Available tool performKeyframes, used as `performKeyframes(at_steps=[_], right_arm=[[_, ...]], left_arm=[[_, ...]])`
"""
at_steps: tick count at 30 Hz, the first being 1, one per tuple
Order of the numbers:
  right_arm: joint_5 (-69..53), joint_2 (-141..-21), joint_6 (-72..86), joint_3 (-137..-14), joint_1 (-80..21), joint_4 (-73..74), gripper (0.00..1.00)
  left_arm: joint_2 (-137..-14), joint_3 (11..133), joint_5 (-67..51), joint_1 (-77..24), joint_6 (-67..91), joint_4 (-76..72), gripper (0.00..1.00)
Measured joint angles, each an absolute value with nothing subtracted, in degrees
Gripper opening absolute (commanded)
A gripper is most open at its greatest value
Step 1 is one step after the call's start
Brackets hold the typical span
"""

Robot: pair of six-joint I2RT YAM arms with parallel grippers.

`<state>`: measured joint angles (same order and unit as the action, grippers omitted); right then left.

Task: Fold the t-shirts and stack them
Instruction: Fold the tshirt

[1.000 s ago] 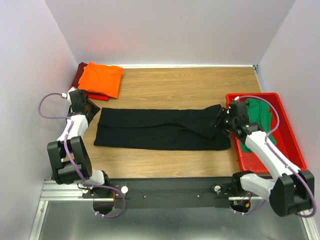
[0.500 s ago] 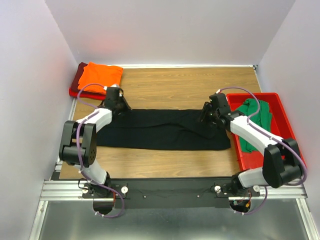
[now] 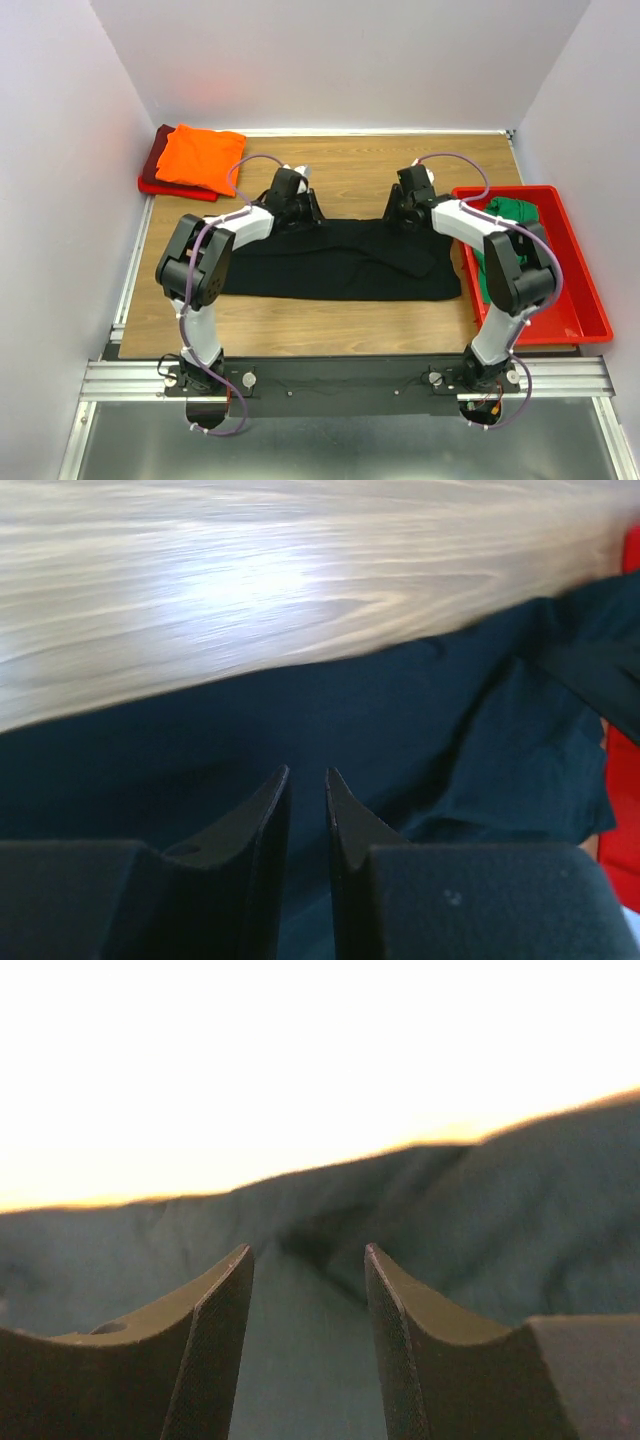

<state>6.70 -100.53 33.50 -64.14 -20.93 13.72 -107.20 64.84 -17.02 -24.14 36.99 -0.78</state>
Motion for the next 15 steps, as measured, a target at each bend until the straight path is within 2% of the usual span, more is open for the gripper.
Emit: performKeyframes(at_steps=[6,15], right_arm=[[6.28,-106.28,31.97,-67.99,-20.88,12.23,0.56],[3.88,-106.72,31.64,-68.60,-20.88,10.94,0.55]], left_arm=[[-108.68,66.63,-18.24,-26.65,36.45,-0.73,0.27],[-110.37,66.92,-19.46,-30.70,36.10,-0.67,0.27]])
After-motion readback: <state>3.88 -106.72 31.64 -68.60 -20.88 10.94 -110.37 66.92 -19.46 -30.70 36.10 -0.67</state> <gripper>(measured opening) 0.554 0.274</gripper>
